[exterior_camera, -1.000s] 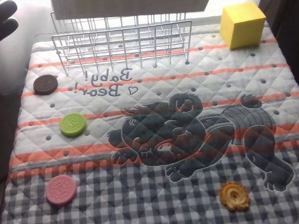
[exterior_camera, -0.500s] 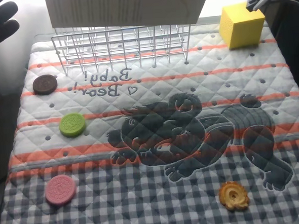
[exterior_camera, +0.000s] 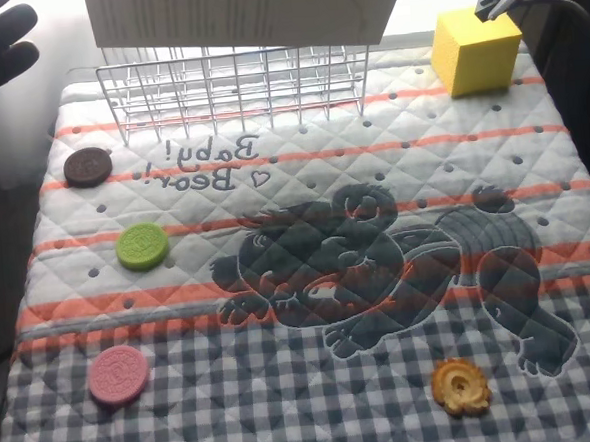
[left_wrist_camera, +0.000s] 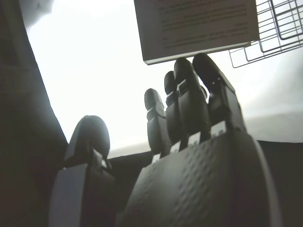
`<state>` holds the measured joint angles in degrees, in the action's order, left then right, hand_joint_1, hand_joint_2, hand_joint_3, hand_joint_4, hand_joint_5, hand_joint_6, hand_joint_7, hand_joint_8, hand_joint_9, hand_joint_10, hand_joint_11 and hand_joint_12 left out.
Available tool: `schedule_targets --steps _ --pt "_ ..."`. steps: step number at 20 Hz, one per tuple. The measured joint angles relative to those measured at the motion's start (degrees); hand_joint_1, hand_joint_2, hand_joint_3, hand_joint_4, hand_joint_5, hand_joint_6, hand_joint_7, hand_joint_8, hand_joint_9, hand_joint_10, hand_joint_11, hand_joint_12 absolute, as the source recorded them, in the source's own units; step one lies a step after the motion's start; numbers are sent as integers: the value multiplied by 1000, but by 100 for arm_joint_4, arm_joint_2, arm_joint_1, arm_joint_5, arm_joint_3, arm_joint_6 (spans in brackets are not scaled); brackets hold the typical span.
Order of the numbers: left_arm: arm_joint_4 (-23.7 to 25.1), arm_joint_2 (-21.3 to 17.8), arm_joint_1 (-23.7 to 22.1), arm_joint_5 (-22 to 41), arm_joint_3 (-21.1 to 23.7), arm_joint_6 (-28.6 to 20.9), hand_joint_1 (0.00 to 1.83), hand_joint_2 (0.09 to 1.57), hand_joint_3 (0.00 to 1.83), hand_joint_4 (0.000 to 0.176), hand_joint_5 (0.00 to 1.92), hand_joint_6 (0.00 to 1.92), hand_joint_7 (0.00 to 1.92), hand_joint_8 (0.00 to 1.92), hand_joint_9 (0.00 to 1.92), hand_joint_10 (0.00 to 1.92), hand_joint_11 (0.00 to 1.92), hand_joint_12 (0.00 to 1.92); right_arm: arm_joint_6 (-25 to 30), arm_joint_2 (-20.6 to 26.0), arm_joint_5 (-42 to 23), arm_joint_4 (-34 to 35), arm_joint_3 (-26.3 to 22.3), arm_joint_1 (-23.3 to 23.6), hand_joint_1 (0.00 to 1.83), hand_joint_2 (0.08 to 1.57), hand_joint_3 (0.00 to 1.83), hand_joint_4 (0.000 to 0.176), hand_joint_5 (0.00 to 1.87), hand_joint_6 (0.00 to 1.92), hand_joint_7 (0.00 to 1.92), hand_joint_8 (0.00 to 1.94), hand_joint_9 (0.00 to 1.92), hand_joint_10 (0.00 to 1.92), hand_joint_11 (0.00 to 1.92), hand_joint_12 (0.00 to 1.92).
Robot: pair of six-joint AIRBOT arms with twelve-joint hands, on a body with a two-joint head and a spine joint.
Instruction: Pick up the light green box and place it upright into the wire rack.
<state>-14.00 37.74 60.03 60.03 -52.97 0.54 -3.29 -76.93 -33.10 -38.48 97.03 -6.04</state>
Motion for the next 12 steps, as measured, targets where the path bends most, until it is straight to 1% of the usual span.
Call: schedule_targets --steps 1,3,4,5,7,8,9,10,11,12 --pt "0 0 0 0 0 -2 571 1137 1 120 484 3 408 1 429 4 0 1085 0 0 0 -9 -7 0 1289 1042 1 0 997 850 1346 454 1553 0 1483 363" --pt "4 4 0 -4 0 -2 560 1141 1 122 476 0 414 2 448 9 0 1071 -26 20 4 -81 -90 2 1286 1067 1 0 943 902 1259 647 1545 0 1473 330" --pt "2 4 0 -2 0 0 556 1138 0 130 469 2 413 1 445 6 0 1015 -46 83 20 -177 -177 24 1285 1068 0 0 947 898 1248 673 1553 3 1484 335" --pt "2 4 0 -4 0 -2 547 1137 0 134 466 1 410 0 444 4 0 966 -46 116 28 -251 -232 50 1285 1065 1 0 959 875 1246 680 1554 1 1454 431" --pt "-15 24 0 0 0 -2 518 1138 1 143 463 0 414 1 449 4 0 919 -33 166 90 -407 -328 94 1274 1085 0 0 921 941 1187 786 1555 1 1388 584" --pt "-15 37 0 -7 0 -2 513 1138 1 142 464 1 418 2 458 7 0 918 -37 175 98 -450 -350 111 1267 1087 2 0 919 957 1175 796 1559 1 1339 667" --pt "-13 61 -11 -26 -9 -2 504 1144 2 147 451 0 410 1 456 4 0 888 -26 175 133 -514 -350 153 1270 1083 0 0 934 932 1183 784 1570 5 1329 726" --pt "0 76 -31 -55 -20 -2 505 1146 2 148 449 1 410 2 459 5 0 879 -26 175 149 -511 -350 164 1268 1083 0 0 935 940 1183 776 1574 6 1346 745" --pt "2 76 -55 -63 -20 -2 498 1147 1 156 450 1 412 1 466 6 0 860 -20 181 162 -520 -350 175 1267 1086 1 0 924 958 1178 785 1588 10 1364 741" --pt "2 90 -70 -63 -44 -7 498 1145 0 153 455 2 416 2 471 8 0 854 -17 186 184 -568 -350 192 1264 1096 1 0 890 1020 1166 792 1576 4 1396 702"
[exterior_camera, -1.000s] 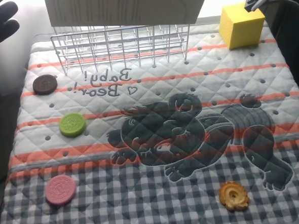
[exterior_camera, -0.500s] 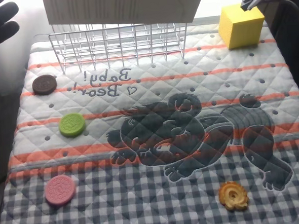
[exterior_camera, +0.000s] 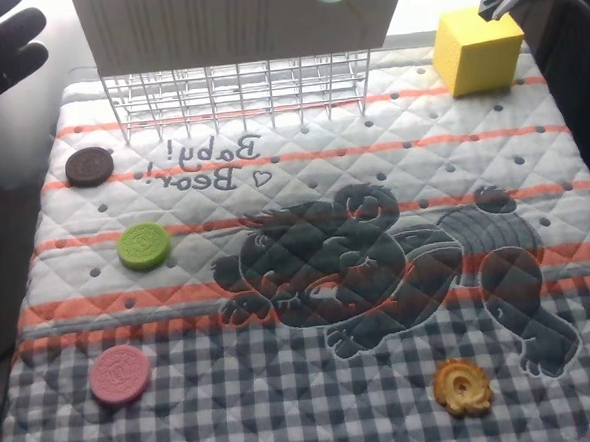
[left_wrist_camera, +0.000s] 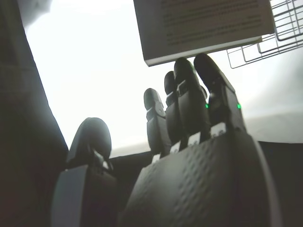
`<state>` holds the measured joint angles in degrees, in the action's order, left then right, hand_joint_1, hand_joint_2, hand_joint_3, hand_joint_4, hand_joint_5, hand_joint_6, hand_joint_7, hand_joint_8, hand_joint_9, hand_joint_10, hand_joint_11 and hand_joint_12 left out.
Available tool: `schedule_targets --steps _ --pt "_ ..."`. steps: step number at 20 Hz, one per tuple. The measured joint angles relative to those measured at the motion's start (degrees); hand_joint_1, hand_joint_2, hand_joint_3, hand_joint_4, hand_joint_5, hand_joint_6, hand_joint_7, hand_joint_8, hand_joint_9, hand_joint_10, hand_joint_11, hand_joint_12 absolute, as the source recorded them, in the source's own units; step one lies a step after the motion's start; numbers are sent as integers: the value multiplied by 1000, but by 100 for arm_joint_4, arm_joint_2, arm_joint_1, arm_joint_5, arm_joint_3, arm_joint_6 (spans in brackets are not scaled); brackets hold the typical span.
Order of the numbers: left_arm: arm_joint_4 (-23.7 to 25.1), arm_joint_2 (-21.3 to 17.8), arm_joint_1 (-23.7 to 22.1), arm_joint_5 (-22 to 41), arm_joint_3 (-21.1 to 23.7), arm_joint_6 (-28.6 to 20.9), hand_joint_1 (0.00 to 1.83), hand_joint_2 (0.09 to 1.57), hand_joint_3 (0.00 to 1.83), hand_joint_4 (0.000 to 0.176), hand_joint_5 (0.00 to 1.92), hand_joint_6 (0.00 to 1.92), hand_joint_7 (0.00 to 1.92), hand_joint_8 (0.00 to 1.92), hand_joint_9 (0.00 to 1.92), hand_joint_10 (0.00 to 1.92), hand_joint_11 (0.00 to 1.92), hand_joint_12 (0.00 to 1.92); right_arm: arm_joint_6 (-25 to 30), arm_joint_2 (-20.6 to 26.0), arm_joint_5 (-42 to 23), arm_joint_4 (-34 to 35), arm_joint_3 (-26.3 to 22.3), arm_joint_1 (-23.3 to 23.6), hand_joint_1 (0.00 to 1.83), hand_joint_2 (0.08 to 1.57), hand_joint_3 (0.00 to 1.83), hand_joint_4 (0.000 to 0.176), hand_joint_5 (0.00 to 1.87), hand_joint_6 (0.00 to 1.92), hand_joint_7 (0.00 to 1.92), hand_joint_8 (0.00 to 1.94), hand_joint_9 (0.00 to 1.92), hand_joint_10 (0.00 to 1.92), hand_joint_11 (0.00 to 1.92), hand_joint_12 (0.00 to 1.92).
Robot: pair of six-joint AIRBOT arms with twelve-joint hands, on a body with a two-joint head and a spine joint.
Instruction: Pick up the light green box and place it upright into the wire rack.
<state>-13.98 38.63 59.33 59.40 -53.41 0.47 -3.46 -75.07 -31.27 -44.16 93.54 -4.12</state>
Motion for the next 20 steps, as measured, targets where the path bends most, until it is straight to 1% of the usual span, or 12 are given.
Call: schedule_targets --steps 5,6,7,8,9,11,12,13,14,15,16,20 --pt "-11 22 0 -72 -22 4 498 1138 0 148 468 1 426 0 486 5 0 886 7 61 26 -109 -122 109 1257 1142 3 0 755 1167 1092 941 1485 9 1217 803" --pt "-15 22 -2 -68 -22 2 506 1141 0 139 474 3 426 0 483 4 0 889 15 72 17 -114 -142 149 1337 1107 5 0 496 456 1011 988 1499 14 1223 851" --pt "-13 22 -2 -68 -22 4 526 1138 0 134 482 6 431 2 484 4 0 887 13 107 15 -109 -168 190 1355 1099 0 0 514 152 1003 984 1519 21 1246 879" --pt "-11 22 -2 -70 -22 4 532 1136 0 140 477 3 432 2 486 5 0 884 17 133 -7 -116 -188 223 1364 1083 0 0 708 85 1040 922 1538 26 1282 854" --pt "-26 22 -2 -74 -22 4 540 1132 0 149 474 1 431 1 483 2 0 856 17 151 -13 -118 -197 249 1279 1106 19 0 887 824 1002 975 1549 24 1310 790" --pt "-33 57 -31 -81 -28 2 567 1131 0 136 479 1 407 0 473 0 0 814 17 177 -11 -168 -197 289 1357 1092 4 0 672 133 1010 968 1513 8 1330 689" --pt "-13 57 -35 -79 -28 4 573 1132 0 136 476 0 406 0 471 0 0 810 22 177 7 -212 -197 323 1358 1098 0 0 721 49 1000 983 1512 7 1345 662" --pt "-13 57 -42 -79 -28 4 573 1131 0 145 470 0 405 0 475 2 0 810 17 177 26 -256 -197 334 1358 1104 2 0 522 9 982 1011 1516 7 1366 659" --pt "-17 57 -44 -72 -28 4 572 1130 0 151 470 0 412 3 477 3 0 811 17 177 26 -251 -197 365 1360 1101 0 0 456 1 990 998 1512 5 1356 653" --pt "-24 57 -42 -81 -28 4 558 1129 0 161 463 0 418 3 479 3 0 840 17 177 26 -273 -197 398 1267 1142 8 0 777 902 935 1080 1509 30 1358 628" --pt "-26 57 -42 -83 -28 4 558 1129 0 159 462 0 426 3 486 4 0 879 22 177 28 -262 -197 417 1250 1165 3 0 695 1209 1032 1001 1518 29 1352 680" --pt "-20 57 -44 -79 -28 4 555 1129 0 151 473 1 440 1 487 1 0 889 24 177 83 -289 -118 422 1279 1055 0 0 1026 786 1229 713 1570 22 1425 594"
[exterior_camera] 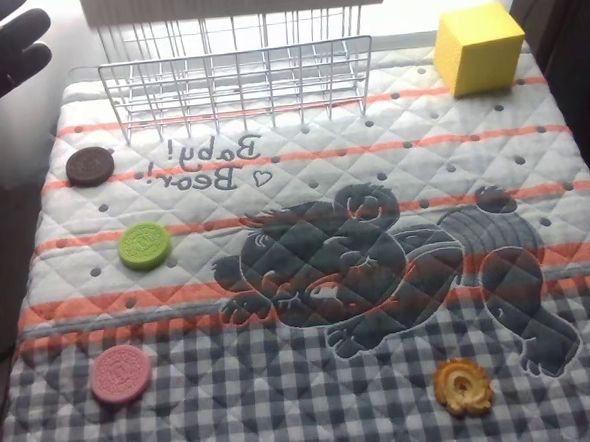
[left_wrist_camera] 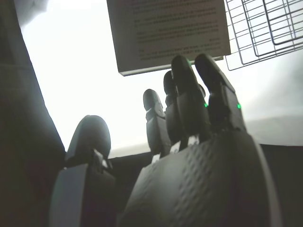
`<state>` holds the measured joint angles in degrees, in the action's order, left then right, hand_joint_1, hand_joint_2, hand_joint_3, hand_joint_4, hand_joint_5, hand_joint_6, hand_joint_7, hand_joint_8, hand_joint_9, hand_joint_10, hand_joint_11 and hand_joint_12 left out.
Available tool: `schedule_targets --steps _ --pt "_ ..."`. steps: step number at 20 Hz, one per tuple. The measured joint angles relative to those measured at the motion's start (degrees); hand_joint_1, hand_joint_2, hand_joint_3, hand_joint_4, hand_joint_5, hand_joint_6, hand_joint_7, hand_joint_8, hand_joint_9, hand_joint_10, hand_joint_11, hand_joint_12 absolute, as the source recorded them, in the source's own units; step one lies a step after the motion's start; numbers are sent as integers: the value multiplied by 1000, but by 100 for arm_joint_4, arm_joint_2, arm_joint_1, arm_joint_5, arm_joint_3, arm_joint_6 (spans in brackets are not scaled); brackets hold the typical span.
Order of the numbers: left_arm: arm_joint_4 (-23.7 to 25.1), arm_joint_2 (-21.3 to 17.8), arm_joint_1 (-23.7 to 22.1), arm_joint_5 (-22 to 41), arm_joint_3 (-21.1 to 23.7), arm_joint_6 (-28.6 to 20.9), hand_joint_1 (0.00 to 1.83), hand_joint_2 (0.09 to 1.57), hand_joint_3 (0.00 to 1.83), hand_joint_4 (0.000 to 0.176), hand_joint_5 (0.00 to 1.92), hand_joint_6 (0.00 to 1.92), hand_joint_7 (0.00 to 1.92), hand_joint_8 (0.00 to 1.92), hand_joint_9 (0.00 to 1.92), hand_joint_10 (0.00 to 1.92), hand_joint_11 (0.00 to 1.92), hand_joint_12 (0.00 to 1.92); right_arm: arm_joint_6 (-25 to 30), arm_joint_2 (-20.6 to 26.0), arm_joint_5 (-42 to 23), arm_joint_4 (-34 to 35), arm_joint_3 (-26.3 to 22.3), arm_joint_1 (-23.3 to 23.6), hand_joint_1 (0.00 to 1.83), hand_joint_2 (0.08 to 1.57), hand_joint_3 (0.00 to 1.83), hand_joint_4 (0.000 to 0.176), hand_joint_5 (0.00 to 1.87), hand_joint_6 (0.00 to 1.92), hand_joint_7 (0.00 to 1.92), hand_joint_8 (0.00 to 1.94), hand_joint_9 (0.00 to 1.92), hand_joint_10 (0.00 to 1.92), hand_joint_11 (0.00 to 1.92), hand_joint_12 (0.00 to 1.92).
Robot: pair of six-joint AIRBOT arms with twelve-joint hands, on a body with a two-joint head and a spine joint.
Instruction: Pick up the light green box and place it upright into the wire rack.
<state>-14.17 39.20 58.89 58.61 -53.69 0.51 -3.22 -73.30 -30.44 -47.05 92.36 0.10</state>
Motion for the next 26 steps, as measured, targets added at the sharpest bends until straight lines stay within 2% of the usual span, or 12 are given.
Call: schedule_targets --steps 3,7,11,12,13,14,18,20,22,24,25,26 --pt "-2 0 0 11 0 0 574 1129 0 132 483 2 438 1 485 3 0 942 -4 -9 118 24 79 -22 1284 1061 1 0 976 858 1255 657 1536 1 1402 474" --pt "0 0 0 28 2 0 586 1121 0 140 478 1 431 0 469 0 0 926 -4 -125 138 122 151 -247 1291 1047 0 0 1003 818 1302 568 1551 0 1516 314" --pt "0 0 0 57 2 0 570 1120 0 130 498 2 439 1 475 3 0 969 -7 -208 116 308 234 -339 1286 1037 0 0 1026 809 1335 477 1565 4 1529 287" --pt "-2 0 0 59 2 0 582 1118 0 137 496 0 427 0 453 1 0 937 0 -227 92 352 273 -391 1286 1038 0 0 1020 822 1339 467 1571 7 1537 291" --pt "0 0 -4 63 2 0 581 1120 0 135 492 0 427 1 453 2 0 932 0 -254 116 378 293 -428 1288 1038 0 0 1019 818 1341 467 1572 7 1546 297" --pt "4 0 -7 68 2 0 580 1119 0 129 499 3 433 3 457 4 0 931 -11 -284 136 374 339 -468 1285 1038 0 0 1021 824 1338 463 1562 3 1537 294" --pt "4 0 -11 116 2 0 601 1116 0 110 514 1 441 1 469 4 0 980 -24 -363 203 376 385 -511 1288 1035 0 0 1035 785 1331 494 1588 12 1553 306" --pt "4 0 -11 125 2 0 620 1111 0 113 513 1 438 0 463 1 0 975 -22 -376 188 380 400 -516 1290 1035 0 0 1035 783 1334 493 1597 15 1565 312" --pt "4 0 -11 138 2 0 595 1113 0 130 498 0 434 0 470 3 0 975 -24 -400 164 400 422 -579 1292 1029 0 0 1052 753 1349 464 1601 8 1559 320" --pt "4 0 -11 140 2 0 602 1115 0 114 497 0 440 1 477 5 0 1014 -22 -420 175 437 435 -647 1280 1046 1 0 1008 847 1301 532 1553 0 1518 308" --pt "4 0 -11 142 2 0 593 1116 1 118 497 0 443 2 483 7 0 1014 -24 -437 175 448 450 -669 1275 1056 1 0 986 879 1267 597 1534 2 1502 299" --pt "7 0 -11 142 2 0 605 1115 0 116 502 2 445 3 482 6 0 1015 -22 -446 173 452 459 -678 1264 1070 1 0 958 912 1222 683 1459 0 1363 274"
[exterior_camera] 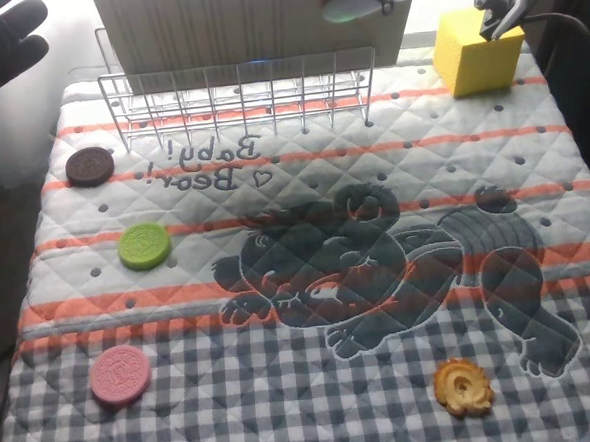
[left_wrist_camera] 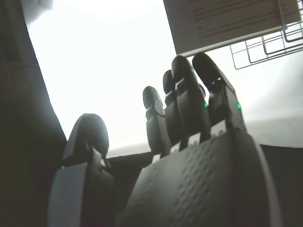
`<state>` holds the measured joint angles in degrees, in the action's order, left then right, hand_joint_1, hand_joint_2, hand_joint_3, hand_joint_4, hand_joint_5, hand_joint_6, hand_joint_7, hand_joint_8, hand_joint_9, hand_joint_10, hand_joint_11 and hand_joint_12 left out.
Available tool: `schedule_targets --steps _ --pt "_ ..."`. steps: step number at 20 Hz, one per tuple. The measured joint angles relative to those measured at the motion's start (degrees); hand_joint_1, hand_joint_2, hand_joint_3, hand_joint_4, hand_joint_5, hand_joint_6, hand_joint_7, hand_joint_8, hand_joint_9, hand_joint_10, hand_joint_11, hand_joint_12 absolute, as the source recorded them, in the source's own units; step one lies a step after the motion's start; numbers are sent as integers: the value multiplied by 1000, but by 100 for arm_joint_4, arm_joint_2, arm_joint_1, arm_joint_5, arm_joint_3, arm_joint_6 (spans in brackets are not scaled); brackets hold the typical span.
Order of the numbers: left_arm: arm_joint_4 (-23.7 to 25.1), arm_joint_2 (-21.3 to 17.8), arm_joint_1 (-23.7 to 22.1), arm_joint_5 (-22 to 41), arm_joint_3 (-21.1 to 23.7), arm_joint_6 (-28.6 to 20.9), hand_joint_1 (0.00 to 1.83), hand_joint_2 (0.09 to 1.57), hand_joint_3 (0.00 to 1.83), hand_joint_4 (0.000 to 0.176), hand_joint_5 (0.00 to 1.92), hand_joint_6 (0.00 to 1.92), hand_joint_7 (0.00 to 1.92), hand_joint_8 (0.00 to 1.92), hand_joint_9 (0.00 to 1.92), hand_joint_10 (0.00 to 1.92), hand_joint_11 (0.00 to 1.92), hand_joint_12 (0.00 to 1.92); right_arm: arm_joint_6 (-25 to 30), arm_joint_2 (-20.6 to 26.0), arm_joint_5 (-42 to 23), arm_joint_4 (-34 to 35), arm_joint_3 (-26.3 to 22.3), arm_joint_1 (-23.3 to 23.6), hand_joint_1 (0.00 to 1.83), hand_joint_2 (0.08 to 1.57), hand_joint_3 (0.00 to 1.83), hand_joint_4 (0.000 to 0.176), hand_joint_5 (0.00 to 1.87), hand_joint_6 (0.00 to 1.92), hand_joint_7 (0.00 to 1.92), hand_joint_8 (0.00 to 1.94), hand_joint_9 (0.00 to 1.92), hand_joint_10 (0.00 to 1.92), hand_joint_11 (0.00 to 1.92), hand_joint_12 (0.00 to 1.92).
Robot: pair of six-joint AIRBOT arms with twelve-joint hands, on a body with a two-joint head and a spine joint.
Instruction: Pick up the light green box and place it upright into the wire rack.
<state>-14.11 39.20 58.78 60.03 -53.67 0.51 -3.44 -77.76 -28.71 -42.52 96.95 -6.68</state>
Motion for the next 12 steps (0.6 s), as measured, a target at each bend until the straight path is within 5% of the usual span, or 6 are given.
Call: schedule_targets --steps 1,2,4,6,11,12 --pt "-2 0 0 0 0 0 606 1116 1 118 499 1 442 1 478 4 0 1014 -2 -22 24 7 22 -2 1255 1092 2 0 893 1005 1177 762 1368 0 1269 262" --pt "2 0 0 2 0 0 602 1115 0 121 507 4 448 3 486 8 0 1013 -2 -26 31 20 22 -2 995 1065 1 0 646 349 996 352 1164 0 1080 229" --pt "7 0 0 0 0 0 598 1113 0 119 504 1 431 2 458 3 0 959 11 -39 11 59 22 -35 706 973 0 0 282 21 500 16 766 0 550 915" --pt "9 0 0 2 0 0 622 1113 0 122 494 0 417 0 439 1 0 920 15 -55 -9 83 22 -72 535 925 0 57 40 0 283 0 537 0 217 1302" --pt "13 0 0 4 0 0 584 1113 0 129 491 0 420 5 441 4 0 912 15 -55 -37 173 63 -83 349 855 0 70 0 0 10 0 182 0 0 1185" --pt "13 0 0 4 0 0 593 1111 0 132 493 1 427 6 453 9 0 912 15 -55 -70 247 63 -109 348 856 0 76 0 0 1 0 121 12 0 1022"
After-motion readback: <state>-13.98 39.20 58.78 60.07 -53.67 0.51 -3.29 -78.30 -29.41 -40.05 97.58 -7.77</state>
